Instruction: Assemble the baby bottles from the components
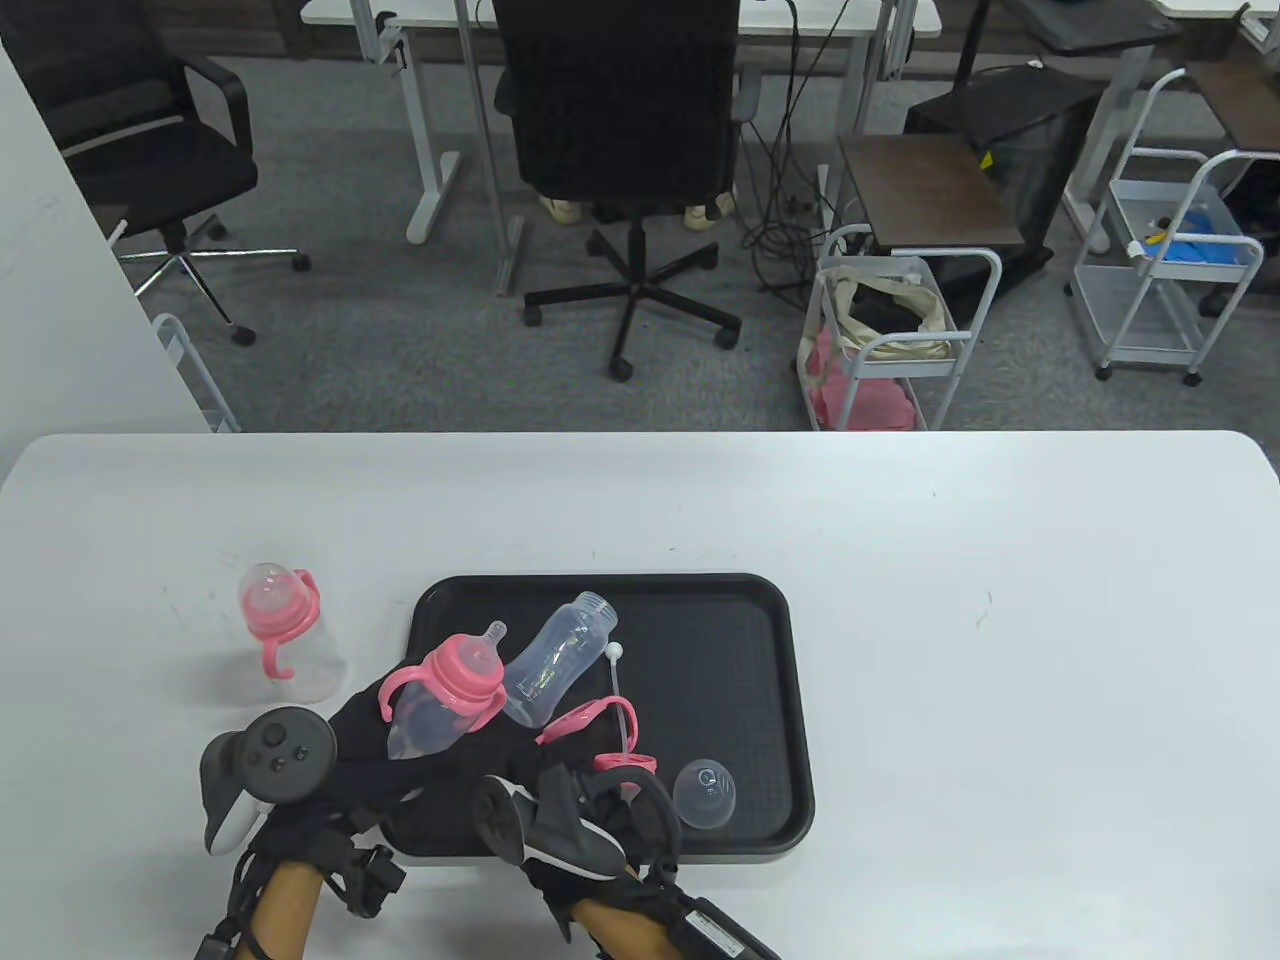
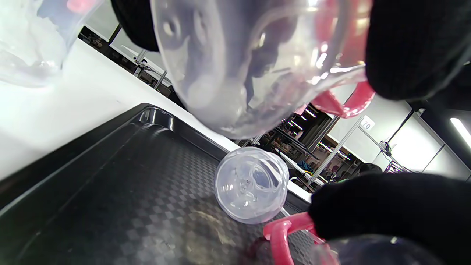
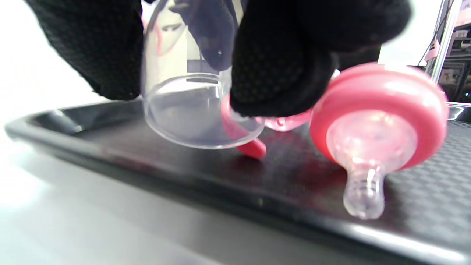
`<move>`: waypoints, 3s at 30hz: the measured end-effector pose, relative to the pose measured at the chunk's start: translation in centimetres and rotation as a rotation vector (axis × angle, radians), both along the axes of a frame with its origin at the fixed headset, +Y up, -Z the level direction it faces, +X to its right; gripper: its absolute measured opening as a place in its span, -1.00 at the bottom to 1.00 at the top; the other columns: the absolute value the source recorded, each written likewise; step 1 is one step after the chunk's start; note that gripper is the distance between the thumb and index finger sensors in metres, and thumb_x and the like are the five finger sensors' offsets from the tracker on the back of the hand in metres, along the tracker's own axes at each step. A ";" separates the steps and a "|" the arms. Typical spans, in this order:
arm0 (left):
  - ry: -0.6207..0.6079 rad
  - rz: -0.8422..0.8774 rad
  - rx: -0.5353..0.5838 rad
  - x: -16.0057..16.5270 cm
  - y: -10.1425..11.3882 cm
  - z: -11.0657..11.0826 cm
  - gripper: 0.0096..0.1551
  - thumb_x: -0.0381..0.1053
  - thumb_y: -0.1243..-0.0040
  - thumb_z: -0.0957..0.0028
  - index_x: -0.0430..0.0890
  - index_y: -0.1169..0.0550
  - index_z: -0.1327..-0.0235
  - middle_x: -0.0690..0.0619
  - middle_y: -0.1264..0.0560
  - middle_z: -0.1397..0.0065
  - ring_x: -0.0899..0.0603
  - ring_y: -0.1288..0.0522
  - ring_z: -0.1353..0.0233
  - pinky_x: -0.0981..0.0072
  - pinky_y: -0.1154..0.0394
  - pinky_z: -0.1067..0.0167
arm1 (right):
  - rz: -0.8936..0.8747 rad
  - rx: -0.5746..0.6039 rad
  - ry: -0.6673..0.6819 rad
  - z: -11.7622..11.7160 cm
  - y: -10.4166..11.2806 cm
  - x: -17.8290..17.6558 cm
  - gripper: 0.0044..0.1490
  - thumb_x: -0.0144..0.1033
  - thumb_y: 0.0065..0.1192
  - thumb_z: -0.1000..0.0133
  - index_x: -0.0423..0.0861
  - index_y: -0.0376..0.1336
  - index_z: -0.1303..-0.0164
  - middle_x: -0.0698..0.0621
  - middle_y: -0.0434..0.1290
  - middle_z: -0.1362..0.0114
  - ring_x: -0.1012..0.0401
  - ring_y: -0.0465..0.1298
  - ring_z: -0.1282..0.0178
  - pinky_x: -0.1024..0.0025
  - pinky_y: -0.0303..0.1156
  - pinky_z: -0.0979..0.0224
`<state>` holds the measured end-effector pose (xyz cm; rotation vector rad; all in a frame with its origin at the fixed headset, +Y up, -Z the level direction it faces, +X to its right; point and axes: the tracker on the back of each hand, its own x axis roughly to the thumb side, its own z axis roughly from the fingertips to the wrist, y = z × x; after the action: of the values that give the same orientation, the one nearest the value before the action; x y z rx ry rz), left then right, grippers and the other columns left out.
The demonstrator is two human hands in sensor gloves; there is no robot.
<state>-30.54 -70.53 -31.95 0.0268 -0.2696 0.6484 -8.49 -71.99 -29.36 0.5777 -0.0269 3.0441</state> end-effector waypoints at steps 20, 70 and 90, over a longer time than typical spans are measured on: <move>-0.099 -0.120 -0.013 2.3 -0.6 0.3 0.18 0.50 -0.46 0.24 0.27 -0.20 -0.67 0.28 -0.39 -0.63 -0.04 -0.48 -0.58 -0.15 -0.37 -0.51 | -1.064 -0.058 0.043 -2.6 3.4 15.2 -0.04 0.28 0.46 -0.06 0.09 0.15 -0.58 -0.21 0.40 -0.47 0.08 0.65 -0.05 0.27 0.60 -0.10; -0.150 -0.446 0.338 7.3 1.1 3.1 0.19 0.49 -0.56 0.38 0.18 -0.35 -0.58 0.23 -0.51 -0.49 -0.01 -0.56 -0.44 -0.10 -0.44 -0.45 | -0.862 -0.235 0.215 -1.0 2.1 9.4 0.04 0.24 0.24 -0.19 -0.10 -0.13 -0.61 -0.31 0.17 -0.51 0.10 0.58 0.10 0.37 0.58 0.11; -0.112 0.178 0.025 0.7 0.9 1.2 0.19 0.56 -0.39 0.24 0.31 -0.16 -0.69 0.25 -0.43 -0.62 -0.10 -0.52 -0.58 -0.17 -0.42 -0.48 | -0.903 -0.086 0.065 -1.7 3.1 15.4 0.01 0.27 0.14 -0.24 -0.06 -0.06 -0.74 -0.28 0.07 -0.72 -0.20 0.33 -0.57 -0.36 0.19 -0.53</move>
<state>-29.86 -69.65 -30.78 0.0384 -0.3863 0.8245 6.91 -68.85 -31.04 0.4779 -0.1169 2.1396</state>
